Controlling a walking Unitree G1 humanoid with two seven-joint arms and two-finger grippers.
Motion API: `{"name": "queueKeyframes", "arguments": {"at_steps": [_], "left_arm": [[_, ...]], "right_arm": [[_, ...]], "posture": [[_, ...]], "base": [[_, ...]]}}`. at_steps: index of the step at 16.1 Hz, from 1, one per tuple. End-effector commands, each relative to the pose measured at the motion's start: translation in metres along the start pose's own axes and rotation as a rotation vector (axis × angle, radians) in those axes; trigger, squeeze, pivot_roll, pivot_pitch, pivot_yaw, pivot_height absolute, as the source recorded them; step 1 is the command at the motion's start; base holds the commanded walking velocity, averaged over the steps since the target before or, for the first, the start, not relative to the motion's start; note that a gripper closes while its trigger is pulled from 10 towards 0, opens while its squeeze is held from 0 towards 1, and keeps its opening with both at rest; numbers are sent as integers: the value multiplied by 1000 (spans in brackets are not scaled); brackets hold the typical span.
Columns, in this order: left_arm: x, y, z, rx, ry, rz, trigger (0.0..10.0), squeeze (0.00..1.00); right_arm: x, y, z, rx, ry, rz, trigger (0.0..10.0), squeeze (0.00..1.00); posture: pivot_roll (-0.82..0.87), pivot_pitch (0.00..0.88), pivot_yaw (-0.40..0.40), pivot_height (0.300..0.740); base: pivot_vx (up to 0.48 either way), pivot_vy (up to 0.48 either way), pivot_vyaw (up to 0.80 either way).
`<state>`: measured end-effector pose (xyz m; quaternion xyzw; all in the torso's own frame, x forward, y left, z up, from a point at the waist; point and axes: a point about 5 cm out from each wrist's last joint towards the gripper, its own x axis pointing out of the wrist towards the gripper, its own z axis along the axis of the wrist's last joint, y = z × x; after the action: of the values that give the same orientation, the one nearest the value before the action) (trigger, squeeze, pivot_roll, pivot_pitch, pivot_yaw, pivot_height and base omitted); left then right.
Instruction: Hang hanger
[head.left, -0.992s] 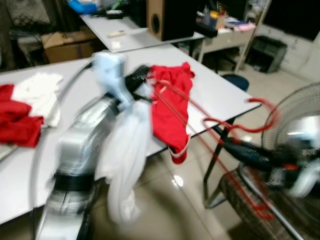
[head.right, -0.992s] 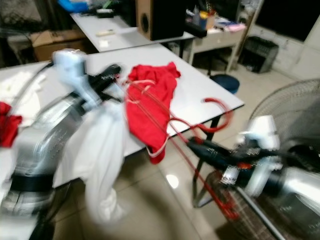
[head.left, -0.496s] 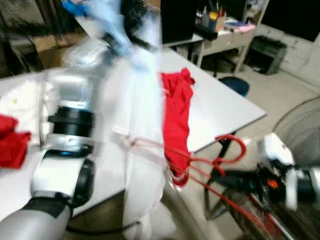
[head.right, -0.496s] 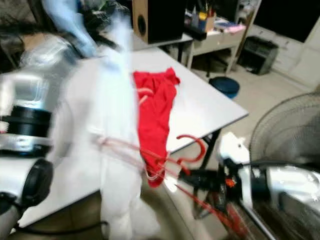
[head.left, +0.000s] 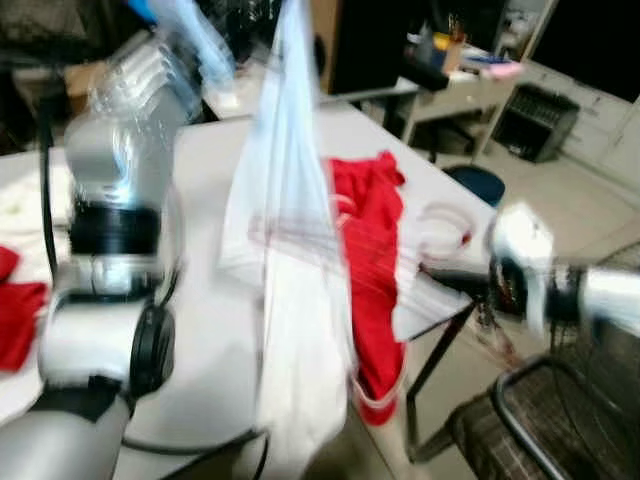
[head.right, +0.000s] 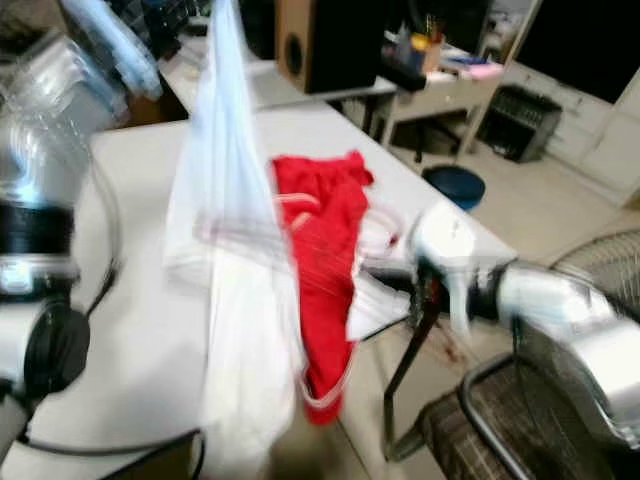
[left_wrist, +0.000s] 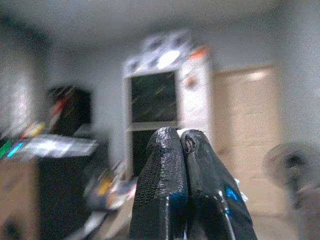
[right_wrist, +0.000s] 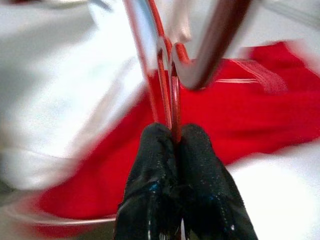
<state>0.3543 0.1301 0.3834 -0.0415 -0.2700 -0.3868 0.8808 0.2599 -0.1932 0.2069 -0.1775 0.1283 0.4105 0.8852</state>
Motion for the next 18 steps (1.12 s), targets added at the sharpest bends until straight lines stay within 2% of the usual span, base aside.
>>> {"name": "queueKeyframes", "arguments": {"at_steps": [1,2,3,4,5,6,8,9,10,11,12,14,15,16,17,18], "left_arm": [[1,-2,29,13,-92,-45,10000,0],[-1,-4,48,1,-146,-83,10000,0],[-5,-4,62,-4,-183,-100,10000,0],[-9,-2,69,9,-196,-104,10000,0],[-11,-2,72,18,-202,-103,10000,0],[-20,1,81,5,-264,-85,10000,0],[-36,5,81,-24,-278,-50,10000,0],[-55,4,48,5,-145,11,10000,0],[-59,2,34,8,-94,32,10000,0],[-67,-1,8,14,13,62,10000,0],[-70,-4,-4,18,63,69,10000,0],[-95,-24,-72,60,351,116,10000,0],[-99,-28,-79,51,381,121,10000,0],[-107,-36,-89,50,440,111,10000,0],[-117,-47,-103,45,539,50,10000,0],[-125,-52,-113,28,616,28,10000,0]], "right_arm": [[3,-18,2,-24,3,-126,10000,0],[7,-43,30,-77,-108,-258,10000,0],[1,-68,71,-174,-265,-399,10000,0],[-11,-84,106,-246,-399,-506,10000,0],[-19,-89,119,-268,-461,-548,10000,0],[-44,-97,159,-327,-656,-616,10000,0],[-58,-95,186,-423,-781,-609,10000,0],[-35,-85,171,-448,-723,-445,10000,0],[-26,-82,160,-458,-667,-398,10000,0],[-13,-77,138,-461,-577,-339,10000,0],[-8,-76,128,-455,-545,-319,10000,0],[13,-70,65,-401,-346,-277,10000,0],[15,-65,54,-399,-307,-237,10000,0],[15,-55,35,-353,-239,-144,10000,0],[11,-37,14,-326,-147,0,10000,0],[7,-27,4,-295,-95,74,10000,0]], "posture": [[2,0,-49,740],[4,0,-51,740],[8,0,-54,740],[14,0,-63,740],[16,0,-67,740],[19,0,-77,740],[19,0,-82,740],[18,0,-84,740],[18,0,-84,740],[16,0,-83,740],[14,0,-82,740],[4,0,-73,740],[4,0,-73,740],[1,0,-69,740],[-1,0,-66,740],[-2,0,-63,740]], "base": [[412,0,0],[412,0,0],[398,0,0],[386,0,0],[371,0,0],[0,0,0],[0,0,0],[0,0,0],[0,0,0],[0,0,0],[0,0,0],[0,0,0],[0,0,0],[0,0,0],[0,0,0],[0,0,0]]}}
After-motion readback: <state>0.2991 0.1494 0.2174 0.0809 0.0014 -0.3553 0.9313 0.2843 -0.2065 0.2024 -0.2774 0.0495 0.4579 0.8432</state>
